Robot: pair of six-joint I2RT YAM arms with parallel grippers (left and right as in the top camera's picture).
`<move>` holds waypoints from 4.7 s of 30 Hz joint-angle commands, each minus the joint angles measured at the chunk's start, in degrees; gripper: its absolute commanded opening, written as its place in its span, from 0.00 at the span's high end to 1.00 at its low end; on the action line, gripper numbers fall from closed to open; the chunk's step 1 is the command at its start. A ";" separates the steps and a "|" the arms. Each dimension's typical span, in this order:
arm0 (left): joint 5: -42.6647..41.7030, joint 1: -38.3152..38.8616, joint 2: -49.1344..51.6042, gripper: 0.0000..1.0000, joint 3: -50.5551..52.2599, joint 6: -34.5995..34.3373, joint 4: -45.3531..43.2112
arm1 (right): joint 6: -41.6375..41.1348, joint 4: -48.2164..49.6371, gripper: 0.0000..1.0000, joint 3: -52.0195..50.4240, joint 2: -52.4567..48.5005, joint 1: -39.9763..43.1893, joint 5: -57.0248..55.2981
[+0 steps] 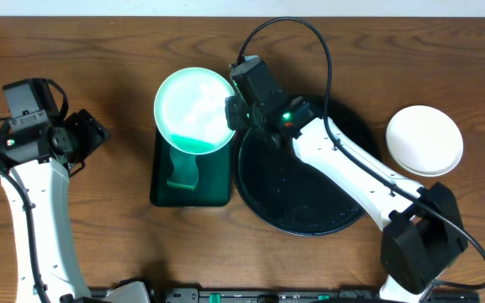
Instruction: Clean dirty plates on tray and stack at the side
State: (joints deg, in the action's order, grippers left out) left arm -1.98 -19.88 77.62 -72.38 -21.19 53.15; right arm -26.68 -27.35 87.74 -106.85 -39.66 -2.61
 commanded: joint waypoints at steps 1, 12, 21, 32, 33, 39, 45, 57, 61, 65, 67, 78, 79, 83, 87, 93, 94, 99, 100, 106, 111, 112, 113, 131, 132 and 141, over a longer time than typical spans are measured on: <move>0.55 -0.26 -0.35 0.19 -0.83 -0.33 0.20 | 2.45 1.42 0.99 1.22 1.20 -0.20 -2.43; 0.55 -0.26 -0.35 0.19 -0.83 -0.33 0.20 | 13.64 4.39 0.99 1.25 3.50 -0.28 -12.04; 0.55 -0.26 -0.35 0.19 -0.83 -0.33 0.20 | 24.52 7.28 0.99 1.25 9.14 -4.46 -24.83; 0.55 -0.26 -0.35 0.19 -0.83 -0.33 0.20 | 45.94 16.63 0.99 1.25 10.08 -14.40 -44.74; 0.55 -0.26 -0.35 0.19 -0.83 -0.33 0.20 | 48.00 17.62 0.99 1.25 10.08 -15.19 -45.90; 0.55 -0.26 -0.35 0.19 -0.83 -0.33 0.20 | 59.69 23.06 0.99 1.25 10.08 -20.06 -51.78; 0.55 -0.26 -0.35 0.19 -0.83 -0.33 0.20 | 66.58 26.51 0.99 1.25 10.08 -23.12 -52.89; 0.55 -0.26 -0.35 0.19 -0.83 -0.33 0.20 | 70.49 27.96 0.99 1.25 10.08 -23.98 -53.07; 0.55 -0.26 -0.35 0.19 -0.83 -0.33 0.20 | 72.76 29.16 0.99 1.25 10.08 -24.00 -53.07; 0.55 -0.26 -0.35 0.19 -0.83 -0.33 0.20 | 74.62 30.23 0.99 1.25 10.08 -24.00 -53.09; 0.55 -0.26 -0.35 0.19 -0.83 -0.33 0.20 | 74.77 30.23 0.99 1.25 10.08 -24.00 -53.07; 0.55 -0.26 -0.35 0.19 -0.83 -0.33 0.20 | 74.75 30.40 0.99 1.25 10.08 -24.20 -53.05; 0.55 -0.26 -0.35 0.19 -0.83 -0.33 0.20 | 74.75 30.40 0.99 1.25 10.08 -24.20 -53.05; 0.55 -0.26 -0.35 0.19 -0.83 -0.33 0.20 | 74.75 30.40 0.99 1.25 10.08 -24.20 -53.05; 0.55 -0.26 -0.35 0.19 -0.83 -0.35 0.20 | 74.75 30.40 0.99 1.25 10.08 -24.20 -53.05; 0.55 -0.26 -0.35 0.19 -0.83 -0.33 0.20 | 74.75 30.40 0.99 1.25 10.08 -24.20 -53.05; 0.55 -0.26 -0.35 0.19 -0.83 -0.33 0.20 | 74.75 30.40 0.99 1.25 10.08 -24.20 -53.05; 0.55 -0.26 -0.35 0.19 -0.83 -0.33 0.20 | 74.73 30.40 0.99 1.25 10.08 -24.20 -53.05; 0.55 -0.26 -0.35 0.19 -0.83 -0.33 0.17 | 74.73 30.40 0.99 1.25 10.08 -24.20 -53.00; 0.55 -0.26 -0.35 0.19 -0.83 -0.33 0.20 | 74.73 30.38 0.99 1.25 10.08 -24.20 -52.85; 0.55 -0.26 -0.35 0.19 -0.83 -0.33 0.20 | 74.69 30.38 0.99 1.25 10.08 -24.20 -52.85; 0.55 -0.26 -0.35 0.19 -0.83 -0.33 0.20 | 74.44 30.36 0.99 1.25 10.08 -24.20 -52.85; 0.55 -0.26 -0.35 0.19 -0.83 -0.35 0.20 | 74.25 30.36 0.99 1.25 10.08 -24.20 -52.85; 0.55 -0.26 -0.35 0.19 -0.83 -0.33 0.20 | 61.86 25.90 0.98 1.22 10.08 -24.09 -49.33; 0.55 -0.26 -0.35 0.19 -0.83 -0.33 0.20 | 61.77 25.00 0.99 1.22 10.08 -24.11 -48.28; 0.55 -0.26 -0.35 0.19 -0.83 -0.33 0.20 | 42.45 18.10 0.99 1.22 10.08 -22.84 -49.33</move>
State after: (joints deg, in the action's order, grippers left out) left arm -1.98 -19.88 77.62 -72.38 -21.19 53.17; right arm 31.59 -7.25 88.07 -97.45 -62.81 -51.83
